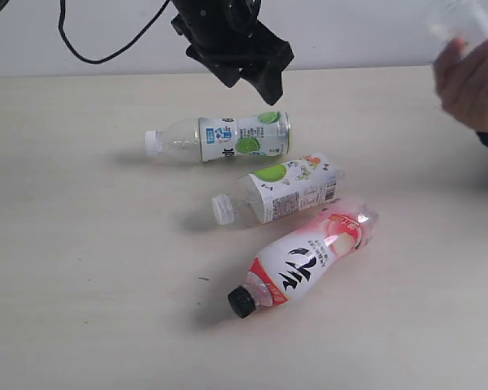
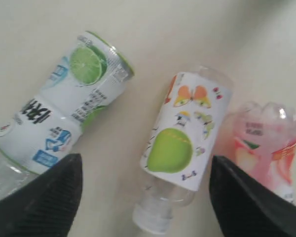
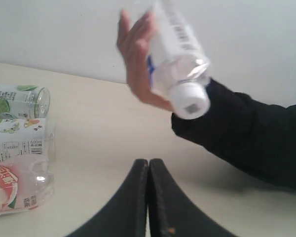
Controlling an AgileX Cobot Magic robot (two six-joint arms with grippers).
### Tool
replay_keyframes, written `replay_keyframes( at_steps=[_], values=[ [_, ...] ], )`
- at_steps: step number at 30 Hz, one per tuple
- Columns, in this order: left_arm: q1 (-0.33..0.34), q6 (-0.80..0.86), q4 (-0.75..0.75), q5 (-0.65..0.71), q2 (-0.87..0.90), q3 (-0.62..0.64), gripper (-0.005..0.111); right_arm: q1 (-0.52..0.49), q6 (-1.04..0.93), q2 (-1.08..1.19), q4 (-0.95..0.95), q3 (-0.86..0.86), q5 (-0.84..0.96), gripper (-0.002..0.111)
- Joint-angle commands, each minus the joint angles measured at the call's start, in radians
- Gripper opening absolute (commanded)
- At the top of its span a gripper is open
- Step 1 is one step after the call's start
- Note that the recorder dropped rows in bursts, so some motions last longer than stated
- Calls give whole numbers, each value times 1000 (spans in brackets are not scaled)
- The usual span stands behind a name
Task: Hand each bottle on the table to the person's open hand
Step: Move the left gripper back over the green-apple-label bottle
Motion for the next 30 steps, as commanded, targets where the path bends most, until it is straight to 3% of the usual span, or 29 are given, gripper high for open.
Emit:
replay_keyframes(
  at_steps=[1,13,20,25,30],
  values=[
    [-52,99,125,5,-17,19,69,-4,-1,-6,-2,5,-10,0],
    [-159,354,133,5,-17,138,69,-4,-1,-6,-2,5,-10,0],
    [-163,348,133,5,-9,157,69,-4,-1,-6,-2,5,-10,0],
    [-163,320,135,5,31,157,88,-4,-1,-6,-2,5,-10,0],
    [-163,294,165,-40,66,157,88,-4,-1,-6,-2,5,-10,0]
  ],
)
